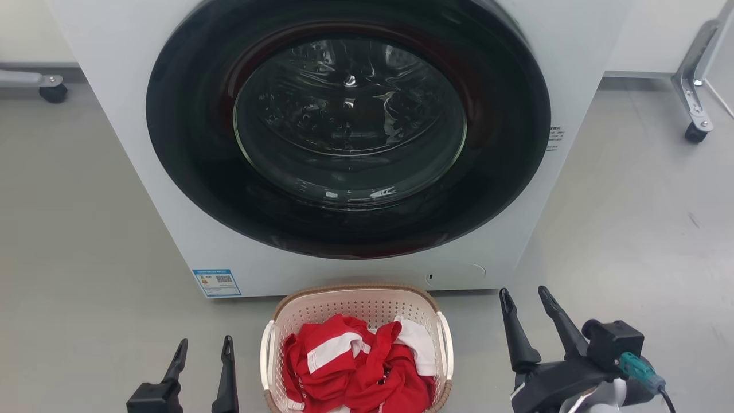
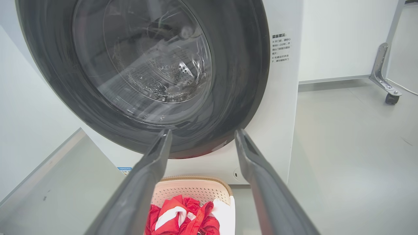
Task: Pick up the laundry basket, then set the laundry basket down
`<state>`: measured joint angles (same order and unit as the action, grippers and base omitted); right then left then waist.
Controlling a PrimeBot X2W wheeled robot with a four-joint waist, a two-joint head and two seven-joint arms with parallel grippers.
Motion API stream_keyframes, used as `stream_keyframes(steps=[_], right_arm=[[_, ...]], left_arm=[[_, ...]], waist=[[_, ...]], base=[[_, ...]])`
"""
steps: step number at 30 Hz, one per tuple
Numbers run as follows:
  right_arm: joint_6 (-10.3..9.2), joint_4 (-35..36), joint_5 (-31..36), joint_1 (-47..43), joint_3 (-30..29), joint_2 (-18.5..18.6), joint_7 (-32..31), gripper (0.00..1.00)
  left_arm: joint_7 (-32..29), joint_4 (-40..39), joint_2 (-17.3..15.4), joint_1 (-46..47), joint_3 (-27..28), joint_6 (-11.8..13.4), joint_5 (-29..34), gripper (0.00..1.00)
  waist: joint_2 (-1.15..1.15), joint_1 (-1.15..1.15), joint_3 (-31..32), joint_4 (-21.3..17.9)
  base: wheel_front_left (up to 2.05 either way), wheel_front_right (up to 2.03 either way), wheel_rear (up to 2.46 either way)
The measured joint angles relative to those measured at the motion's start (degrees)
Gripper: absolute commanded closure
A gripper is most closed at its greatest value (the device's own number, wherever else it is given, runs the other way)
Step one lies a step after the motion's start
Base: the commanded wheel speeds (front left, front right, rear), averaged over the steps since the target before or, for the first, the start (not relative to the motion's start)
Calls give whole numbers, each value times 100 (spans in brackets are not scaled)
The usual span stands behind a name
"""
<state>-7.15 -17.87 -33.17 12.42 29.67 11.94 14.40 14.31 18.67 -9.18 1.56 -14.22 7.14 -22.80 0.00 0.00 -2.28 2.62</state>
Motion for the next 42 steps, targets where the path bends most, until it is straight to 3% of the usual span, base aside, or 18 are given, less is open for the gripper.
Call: stream_keyframes(steps=[18,42], right_arm=[[0,927,845,-970,-751,-266,13,0],[-16,1303,1323,-1208,-1076,-439,14,0]], left_arm=[[0,-1065,309,-795,588,0,859,0],[0,-1530,431,-921,656,0,1089,0]], waist=[[0,0,212,-64],[0,0,142,-120]], base=[[0,0,0],[0,0,0]])
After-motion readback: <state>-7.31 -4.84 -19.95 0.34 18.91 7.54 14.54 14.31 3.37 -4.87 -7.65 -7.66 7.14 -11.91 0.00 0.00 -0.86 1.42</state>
